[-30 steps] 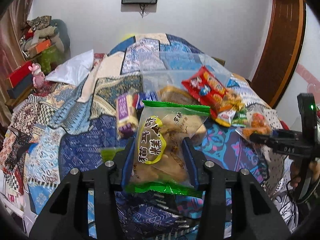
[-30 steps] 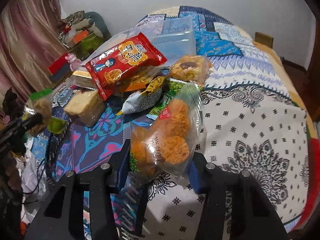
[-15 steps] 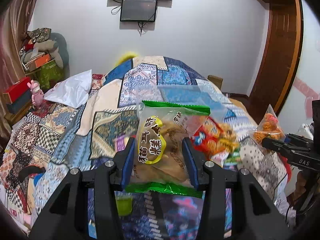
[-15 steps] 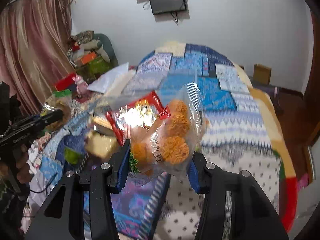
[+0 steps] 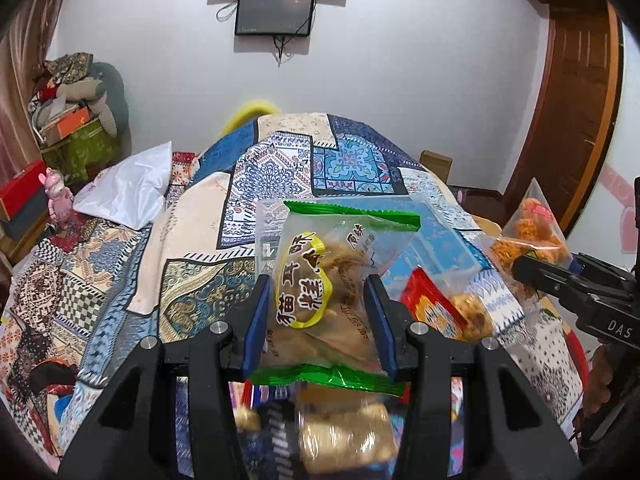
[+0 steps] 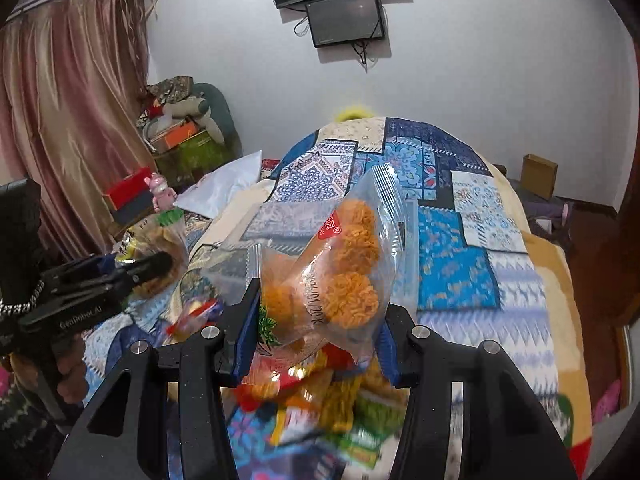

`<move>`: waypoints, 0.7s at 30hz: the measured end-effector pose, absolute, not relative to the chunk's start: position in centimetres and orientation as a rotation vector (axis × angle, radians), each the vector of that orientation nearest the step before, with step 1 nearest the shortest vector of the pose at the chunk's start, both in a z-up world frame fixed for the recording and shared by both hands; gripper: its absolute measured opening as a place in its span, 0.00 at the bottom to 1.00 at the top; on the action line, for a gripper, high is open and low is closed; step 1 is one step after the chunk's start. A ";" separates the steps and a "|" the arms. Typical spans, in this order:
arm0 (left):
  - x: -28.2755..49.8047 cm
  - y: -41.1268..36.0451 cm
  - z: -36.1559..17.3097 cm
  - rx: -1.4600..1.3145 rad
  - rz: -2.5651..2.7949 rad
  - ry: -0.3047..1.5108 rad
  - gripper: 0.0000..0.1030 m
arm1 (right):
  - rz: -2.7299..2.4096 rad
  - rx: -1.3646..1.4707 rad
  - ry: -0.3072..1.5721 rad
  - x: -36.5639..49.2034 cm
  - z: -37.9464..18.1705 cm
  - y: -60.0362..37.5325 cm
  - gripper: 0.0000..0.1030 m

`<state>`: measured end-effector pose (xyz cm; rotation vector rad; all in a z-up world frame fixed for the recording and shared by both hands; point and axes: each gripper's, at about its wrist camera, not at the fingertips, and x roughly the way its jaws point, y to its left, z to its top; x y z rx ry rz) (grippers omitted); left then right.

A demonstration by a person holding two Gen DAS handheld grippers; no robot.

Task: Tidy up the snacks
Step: 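Lower both bags into the clear plastic box and open both tools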

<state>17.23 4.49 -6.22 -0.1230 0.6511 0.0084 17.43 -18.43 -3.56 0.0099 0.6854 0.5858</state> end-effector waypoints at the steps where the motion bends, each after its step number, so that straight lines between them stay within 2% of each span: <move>1: 18.2 4.6 -6.4 -0.125 0.011 0.661 0.45 | 0.586 0.013 0.690 18.0 -3.7 -18.2 0.45; 14: 27.0 4.7 -10.3 -0.133 0.051 0.801 0.45 | 0.557 -0.030 0.803 26.1 -7.1 -14.2 0.45; 21: 29.4 4.2 -11.7 -0.120 0.052 0.853 0.45 | 0.549 -0.058 0.881 27.9 -9.1 -13.3 0.47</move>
